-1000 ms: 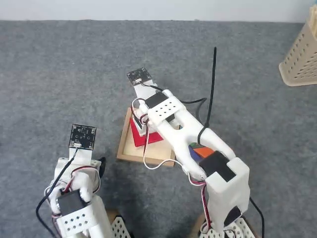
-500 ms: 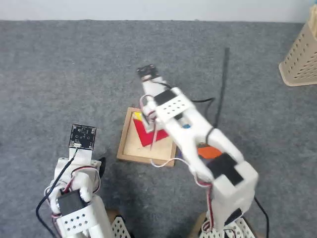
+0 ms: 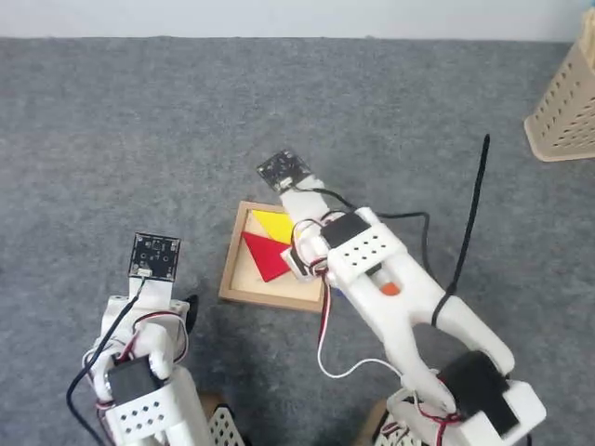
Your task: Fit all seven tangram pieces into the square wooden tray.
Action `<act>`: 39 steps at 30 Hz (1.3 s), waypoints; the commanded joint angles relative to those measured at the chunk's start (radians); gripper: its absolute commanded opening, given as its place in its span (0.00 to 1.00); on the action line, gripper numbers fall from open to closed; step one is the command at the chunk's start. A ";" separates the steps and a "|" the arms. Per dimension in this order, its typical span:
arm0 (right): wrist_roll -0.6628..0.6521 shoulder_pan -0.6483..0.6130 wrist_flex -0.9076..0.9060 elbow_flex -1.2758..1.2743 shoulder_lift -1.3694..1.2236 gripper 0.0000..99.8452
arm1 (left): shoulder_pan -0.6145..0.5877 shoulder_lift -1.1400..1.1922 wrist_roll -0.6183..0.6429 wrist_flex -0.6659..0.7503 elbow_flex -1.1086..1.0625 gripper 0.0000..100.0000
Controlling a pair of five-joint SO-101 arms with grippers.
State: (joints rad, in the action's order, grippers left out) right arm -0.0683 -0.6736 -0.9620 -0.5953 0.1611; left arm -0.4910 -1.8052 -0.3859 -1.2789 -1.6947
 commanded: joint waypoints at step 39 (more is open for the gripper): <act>-0.025 0.128 -0.070 0.715 -0.595 0.08 | -0.005 -0.015 -0.009 -0.003 0.008 0.28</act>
State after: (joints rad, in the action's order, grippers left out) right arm -0.0806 -0.5585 -1.0372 0.0307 -0.4219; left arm -0.4910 -1.8052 -0.3859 -1.2789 -1.6947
